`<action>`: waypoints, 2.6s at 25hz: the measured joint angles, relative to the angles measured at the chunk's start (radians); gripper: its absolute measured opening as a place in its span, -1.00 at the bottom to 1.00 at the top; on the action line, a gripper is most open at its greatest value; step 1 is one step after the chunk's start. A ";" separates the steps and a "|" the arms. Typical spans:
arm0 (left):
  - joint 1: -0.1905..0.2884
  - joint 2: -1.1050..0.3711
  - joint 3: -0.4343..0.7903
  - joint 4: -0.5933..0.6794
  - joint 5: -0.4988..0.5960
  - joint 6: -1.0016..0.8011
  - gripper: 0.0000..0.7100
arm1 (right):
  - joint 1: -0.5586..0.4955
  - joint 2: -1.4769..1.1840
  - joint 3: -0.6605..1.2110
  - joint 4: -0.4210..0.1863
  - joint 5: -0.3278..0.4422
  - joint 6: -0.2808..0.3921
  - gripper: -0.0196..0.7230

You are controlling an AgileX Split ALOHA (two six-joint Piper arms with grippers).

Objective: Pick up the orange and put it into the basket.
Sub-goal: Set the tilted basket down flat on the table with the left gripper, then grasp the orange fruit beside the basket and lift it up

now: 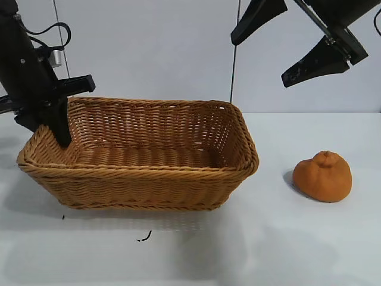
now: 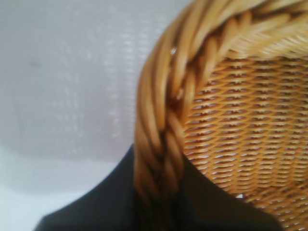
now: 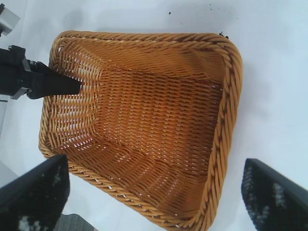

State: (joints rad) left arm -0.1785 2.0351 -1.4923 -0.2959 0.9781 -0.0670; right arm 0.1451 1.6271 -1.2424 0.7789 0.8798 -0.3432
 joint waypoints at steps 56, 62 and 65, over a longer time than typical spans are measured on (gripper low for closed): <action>0.000 0.089 -0.330 0.047 0.218 0.019 0.95 | 0.000 0.000 0.000 -0.001 0.000 0.007 0.93; 0.031 0.049 -0.412 0.157 0.229 -0.018 0.95 | 0.000 0.000 0.000 -0.001 0.000 0.007 0.93; 0.074 0.047 -0.406 0.231 0.232 -0.020 0.95 | 0.000 0.000 0.000 -0.001 0.000 0.007 0.93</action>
State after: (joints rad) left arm -0.1050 2.0821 -1.8979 -0.0648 1.2100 -0.0866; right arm 0.1451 1.6271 -1.2424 0.7778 0.8798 -0.3365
